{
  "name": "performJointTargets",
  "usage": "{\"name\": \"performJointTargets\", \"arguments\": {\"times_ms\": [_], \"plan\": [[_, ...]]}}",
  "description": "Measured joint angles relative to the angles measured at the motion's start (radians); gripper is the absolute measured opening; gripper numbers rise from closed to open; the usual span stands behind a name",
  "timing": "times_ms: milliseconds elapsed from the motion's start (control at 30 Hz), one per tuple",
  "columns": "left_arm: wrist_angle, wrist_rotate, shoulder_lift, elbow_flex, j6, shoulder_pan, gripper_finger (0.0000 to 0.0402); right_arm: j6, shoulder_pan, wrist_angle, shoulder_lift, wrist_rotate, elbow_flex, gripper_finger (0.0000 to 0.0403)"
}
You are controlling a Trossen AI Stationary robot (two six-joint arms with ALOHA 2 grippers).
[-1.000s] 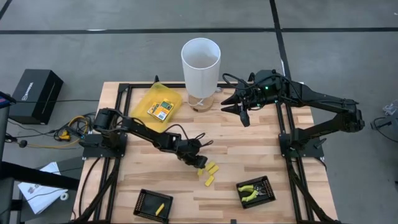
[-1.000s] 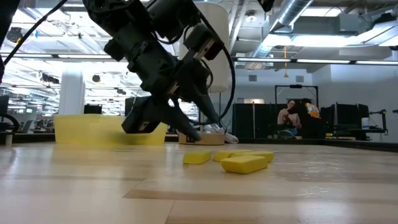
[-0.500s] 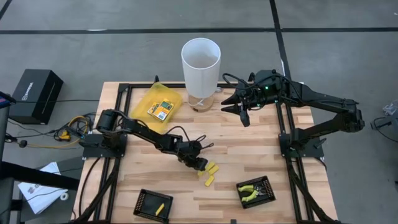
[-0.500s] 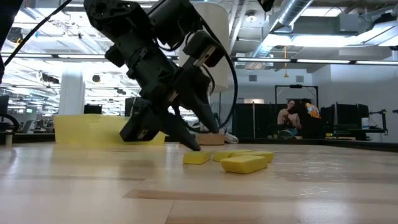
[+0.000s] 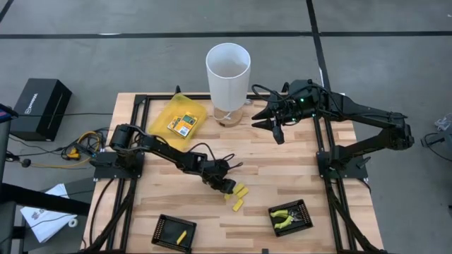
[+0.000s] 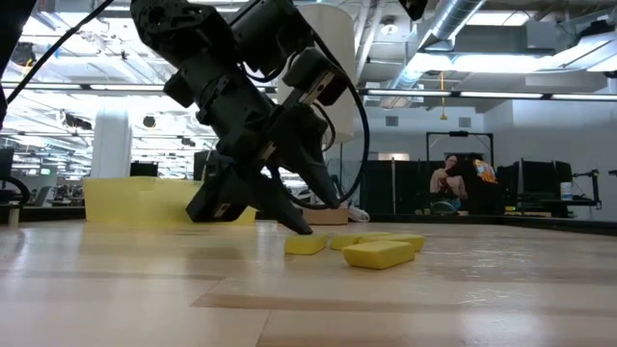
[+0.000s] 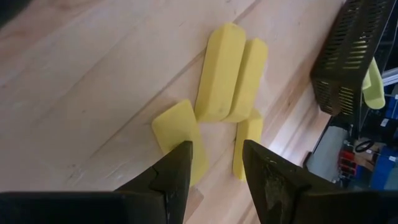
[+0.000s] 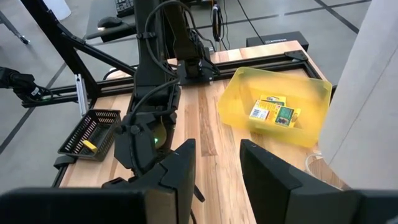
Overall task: Pick & Place School Supplies
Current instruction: Put the eraser into the bottom left black bin
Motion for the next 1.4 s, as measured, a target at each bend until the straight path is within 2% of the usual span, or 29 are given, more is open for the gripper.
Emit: {"name": "performJointTargets", "arguments": {"times_ms": [367, 600, 1167, 1400], "plan": [[-0.011, 0.028, 0.002, -0.003, 0.0, 0.0, 0.0145, -0.014, 0.0, -0.001, 0.0, 0.0, 0.0, 0.0118], [-0.095, 0.069, 0.003, -0.009, 0.03, 0.0, 0.0145, -0.016, 0.0, -0.001, 0.0, 0.0, 0.0, 0.0118], [-0.096, 0.059, -0.003, -0.016, 0.033, 0.005, 0.0144, -0.017, -0.035, -0.002, 0.0, -0.026, 0.0, 0.0118], [-0.133, 0.041, -0.003, -0.014, 0.051, 0.005, 0.0123, -0.023, -0.039, -0.001, 0.0, -0.026, 0.0, 0.0118]]}}
